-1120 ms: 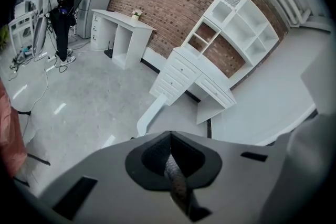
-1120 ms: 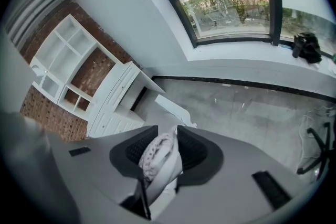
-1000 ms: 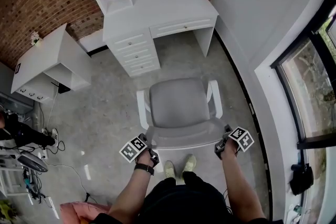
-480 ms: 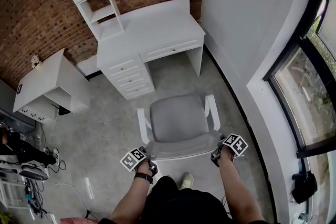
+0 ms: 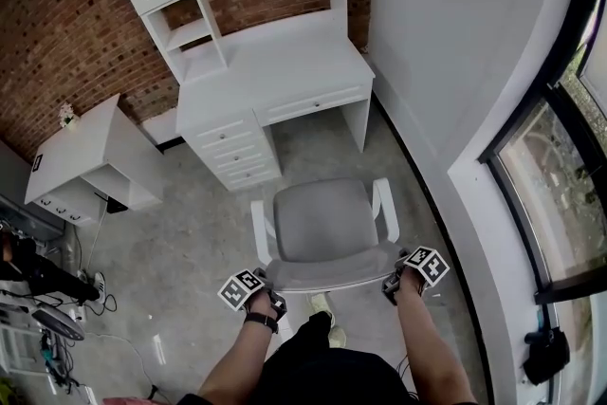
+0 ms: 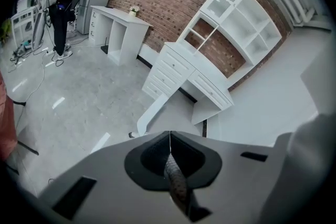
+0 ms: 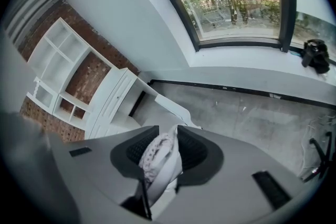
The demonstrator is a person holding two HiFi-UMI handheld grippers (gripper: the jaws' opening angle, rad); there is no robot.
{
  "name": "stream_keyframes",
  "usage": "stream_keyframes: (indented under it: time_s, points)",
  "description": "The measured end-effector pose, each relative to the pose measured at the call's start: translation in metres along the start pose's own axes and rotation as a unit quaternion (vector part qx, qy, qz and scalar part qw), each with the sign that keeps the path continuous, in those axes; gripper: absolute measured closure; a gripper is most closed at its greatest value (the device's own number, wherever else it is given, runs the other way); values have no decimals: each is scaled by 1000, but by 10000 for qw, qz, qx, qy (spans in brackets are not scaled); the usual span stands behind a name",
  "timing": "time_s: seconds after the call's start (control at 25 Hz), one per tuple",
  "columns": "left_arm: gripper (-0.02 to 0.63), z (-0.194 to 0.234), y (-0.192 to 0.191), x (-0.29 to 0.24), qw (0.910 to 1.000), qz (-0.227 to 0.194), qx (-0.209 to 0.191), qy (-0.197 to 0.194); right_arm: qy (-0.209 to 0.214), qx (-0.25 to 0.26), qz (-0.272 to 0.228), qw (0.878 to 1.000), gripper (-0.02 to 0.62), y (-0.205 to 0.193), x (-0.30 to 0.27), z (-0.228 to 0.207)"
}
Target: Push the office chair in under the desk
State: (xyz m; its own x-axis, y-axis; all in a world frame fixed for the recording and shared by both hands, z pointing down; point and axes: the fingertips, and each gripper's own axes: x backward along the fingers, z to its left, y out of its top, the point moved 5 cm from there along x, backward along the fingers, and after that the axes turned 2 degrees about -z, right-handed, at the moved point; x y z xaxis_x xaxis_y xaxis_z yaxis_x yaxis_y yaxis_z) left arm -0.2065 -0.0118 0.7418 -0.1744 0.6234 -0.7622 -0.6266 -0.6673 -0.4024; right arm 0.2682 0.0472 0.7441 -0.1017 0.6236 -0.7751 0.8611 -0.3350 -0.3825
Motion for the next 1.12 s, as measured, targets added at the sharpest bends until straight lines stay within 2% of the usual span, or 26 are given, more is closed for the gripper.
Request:
stream_keyframes:
  time_s: [0.52,0.72,0.84,1.12]
  points:
    - [608,-72,44,-70,9990,139,-397,-141,-57,193,78,9998,504,64,-67,53]
    - [607,-95,64,-96,9984,61,-499,-250,-40,209,106,9997,506,87,-96,80]
    - [607,-109,74,-112,9977,114,-627,-215,-1,208,108,9997,505,99,-113,93]
    - [607,-133,95,-139,9980,57,-615,-96,30,228,150,9996,505,124,-142,120]
